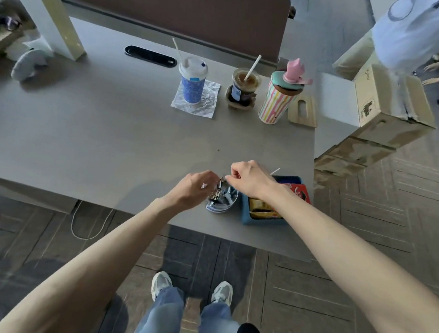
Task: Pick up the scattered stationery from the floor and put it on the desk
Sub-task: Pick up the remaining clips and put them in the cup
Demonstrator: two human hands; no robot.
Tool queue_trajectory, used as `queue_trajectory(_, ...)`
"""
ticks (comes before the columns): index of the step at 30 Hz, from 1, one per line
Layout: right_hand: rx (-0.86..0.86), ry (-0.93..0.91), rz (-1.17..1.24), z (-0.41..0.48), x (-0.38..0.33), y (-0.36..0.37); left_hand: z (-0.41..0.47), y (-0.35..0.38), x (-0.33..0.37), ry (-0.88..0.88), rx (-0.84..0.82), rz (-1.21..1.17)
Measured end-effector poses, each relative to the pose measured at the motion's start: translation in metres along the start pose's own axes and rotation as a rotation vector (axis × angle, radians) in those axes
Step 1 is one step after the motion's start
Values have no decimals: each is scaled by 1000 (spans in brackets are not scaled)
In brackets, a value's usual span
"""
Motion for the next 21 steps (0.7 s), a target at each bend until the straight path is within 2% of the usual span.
queue_trajectory(9,-103,-69,-126,20,-26,27,-23,-38,-14,57,182,90)
queue_trajectory(14,-119,-63,-129,26,-30,37,-30,-44,-20,67,183,101)
queue_trajectory(21,-184,-90,-122,30,-37,46,-37,-42,-32,-23,146,114)
Point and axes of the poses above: each hand's wrist, its own z-axis towards the middle knuckle, its own y-axis out of the palm, x = y × z, the point moved 6 cm from there along z, towards the middle knuckle, and after that the axes turned 12 degrees about -z, right-handed, at the moved point
